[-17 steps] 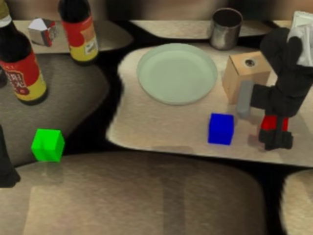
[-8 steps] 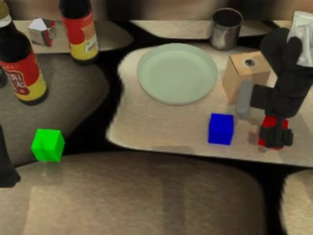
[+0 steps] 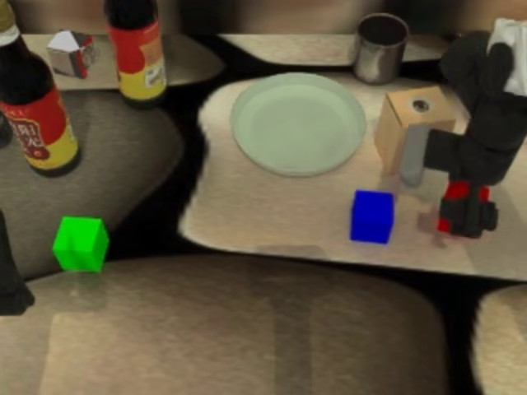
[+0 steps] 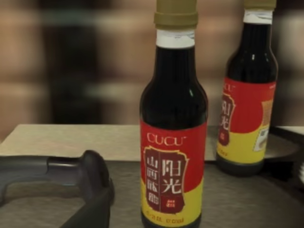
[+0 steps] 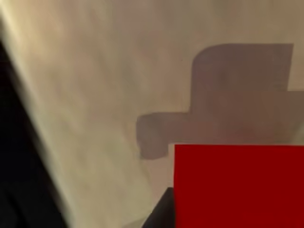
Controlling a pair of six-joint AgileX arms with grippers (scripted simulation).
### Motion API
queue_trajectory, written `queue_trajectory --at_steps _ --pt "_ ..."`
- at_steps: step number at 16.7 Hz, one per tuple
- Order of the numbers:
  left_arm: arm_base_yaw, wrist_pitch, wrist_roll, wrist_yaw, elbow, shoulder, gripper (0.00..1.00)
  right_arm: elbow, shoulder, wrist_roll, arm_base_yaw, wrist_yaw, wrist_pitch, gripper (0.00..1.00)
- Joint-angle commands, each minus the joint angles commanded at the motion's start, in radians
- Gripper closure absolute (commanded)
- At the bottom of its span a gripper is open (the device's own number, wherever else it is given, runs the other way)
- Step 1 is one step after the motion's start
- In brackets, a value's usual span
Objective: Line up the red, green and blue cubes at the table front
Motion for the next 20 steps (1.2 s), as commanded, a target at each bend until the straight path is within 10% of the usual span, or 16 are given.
queue_trajectory --at_steps 11,20 --pt "0.000 0.000 0.000 0.000 0.000 0.000 0.00 0.108 -0.056 0.010 0.013 0.000 -0.171 1.00" --pt "0.000 0.000 0.000 0.000 0.000 0.000 0.00 0.433 0.124 0.275 0.460 -0.003 -0.333 1.00"
